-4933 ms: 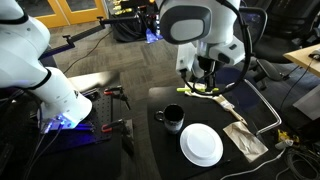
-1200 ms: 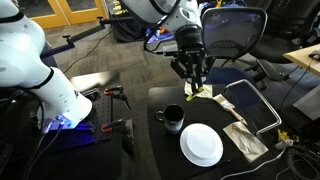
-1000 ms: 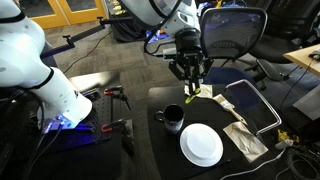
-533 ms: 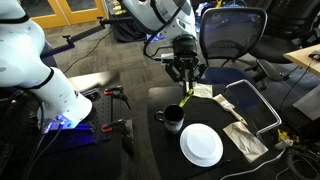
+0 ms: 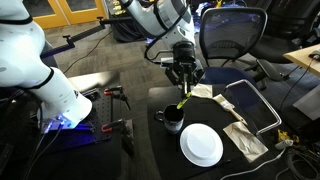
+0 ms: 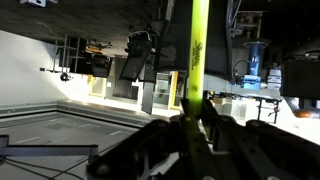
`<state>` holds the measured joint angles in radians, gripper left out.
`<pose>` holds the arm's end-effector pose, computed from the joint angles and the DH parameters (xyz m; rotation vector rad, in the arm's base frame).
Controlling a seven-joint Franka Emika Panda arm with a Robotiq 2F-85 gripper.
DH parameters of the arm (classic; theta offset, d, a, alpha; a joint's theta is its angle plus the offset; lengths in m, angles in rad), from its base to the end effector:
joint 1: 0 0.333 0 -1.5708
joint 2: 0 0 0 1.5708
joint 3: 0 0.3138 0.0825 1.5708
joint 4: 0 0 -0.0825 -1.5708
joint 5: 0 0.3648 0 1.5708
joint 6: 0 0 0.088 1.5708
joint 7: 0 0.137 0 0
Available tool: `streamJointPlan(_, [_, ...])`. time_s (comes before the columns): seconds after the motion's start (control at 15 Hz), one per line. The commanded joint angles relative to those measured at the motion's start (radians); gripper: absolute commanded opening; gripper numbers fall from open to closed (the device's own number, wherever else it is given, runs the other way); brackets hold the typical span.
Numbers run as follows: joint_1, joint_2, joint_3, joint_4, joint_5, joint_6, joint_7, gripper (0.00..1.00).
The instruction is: Remove the marker from the cup and put it on the table, then move the cup to the right and put the marker in the cup
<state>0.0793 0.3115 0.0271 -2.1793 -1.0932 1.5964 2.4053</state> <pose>0.4774 -0.0693 0.2549 1.2926 -1.4740 0.7824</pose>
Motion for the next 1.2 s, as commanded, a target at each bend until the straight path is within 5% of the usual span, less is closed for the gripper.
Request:
streamJointPlan(0.0, [0.002, 0.027, 0.012, 0.024, 0.029, -0.026, -0.011, 0.04])
streamJointPlan(1.13, [0.013, 0.123, 0.021, 0.021, 0.012, 0.051, 0.031, 0.04])
